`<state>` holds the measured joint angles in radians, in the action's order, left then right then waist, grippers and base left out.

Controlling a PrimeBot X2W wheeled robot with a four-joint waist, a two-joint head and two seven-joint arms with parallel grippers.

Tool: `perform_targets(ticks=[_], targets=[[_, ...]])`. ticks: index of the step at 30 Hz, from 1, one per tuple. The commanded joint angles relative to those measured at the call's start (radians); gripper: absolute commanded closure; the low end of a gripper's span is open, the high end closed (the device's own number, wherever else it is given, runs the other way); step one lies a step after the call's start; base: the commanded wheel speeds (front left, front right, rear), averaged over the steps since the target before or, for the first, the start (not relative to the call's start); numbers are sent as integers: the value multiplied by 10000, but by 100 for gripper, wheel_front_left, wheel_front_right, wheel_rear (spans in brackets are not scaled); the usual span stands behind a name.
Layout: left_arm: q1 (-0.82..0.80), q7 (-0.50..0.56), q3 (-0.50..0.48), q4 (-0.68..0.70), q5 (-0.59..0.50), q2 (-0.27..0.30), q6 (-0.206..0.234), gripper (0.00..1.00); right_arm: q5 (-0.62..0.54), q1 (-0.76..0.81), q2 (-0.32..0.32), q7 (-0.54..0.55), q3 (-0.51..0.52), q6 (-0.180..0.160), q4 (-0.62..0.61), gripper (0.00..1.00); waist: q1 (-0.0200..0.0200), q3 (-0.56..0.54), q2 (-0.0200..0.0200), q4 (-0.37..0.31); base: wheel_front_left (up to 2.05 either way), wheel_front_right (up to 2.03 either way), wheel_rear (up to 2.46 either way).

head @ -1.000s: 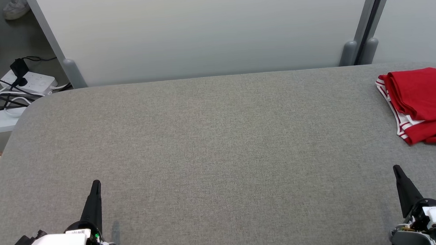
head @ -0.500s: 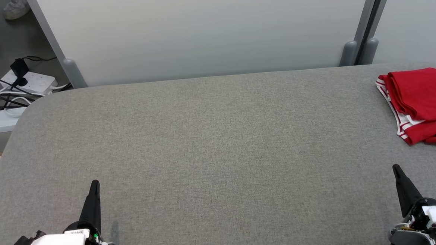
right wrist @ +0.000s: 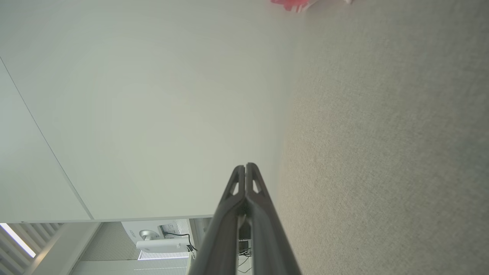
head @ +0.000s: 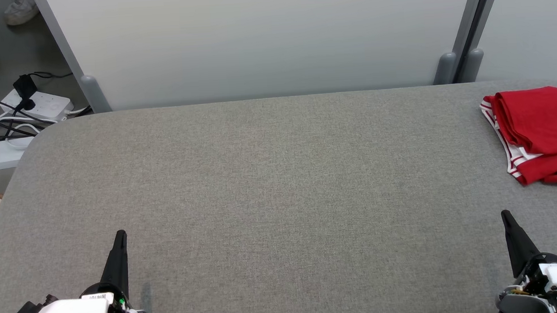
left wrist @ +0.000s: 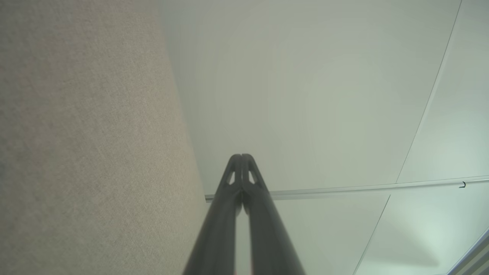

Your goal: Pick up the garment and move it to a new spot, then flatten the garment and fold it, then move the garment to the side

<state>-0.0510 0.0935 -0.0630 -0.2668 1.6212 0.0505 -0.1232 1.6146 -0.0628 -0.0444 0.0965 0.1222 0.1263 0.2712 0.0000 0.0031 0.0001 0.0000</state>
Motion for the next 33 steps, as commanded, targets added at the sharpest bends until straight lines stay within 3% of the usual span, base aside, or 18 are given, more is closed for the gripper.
perform_targets(ticks=[1,33], targets=[[-556,68,-347,222,8,116,-75,100,12,-442,-127,96,-172,44,-270,100,0,0,-1,0,0,0,0],[-561,116,-407,220,-42,74,-75,100,-18,-446,-101,125,-136,44,-268,100,0,0,-1,0,0,0,0]])
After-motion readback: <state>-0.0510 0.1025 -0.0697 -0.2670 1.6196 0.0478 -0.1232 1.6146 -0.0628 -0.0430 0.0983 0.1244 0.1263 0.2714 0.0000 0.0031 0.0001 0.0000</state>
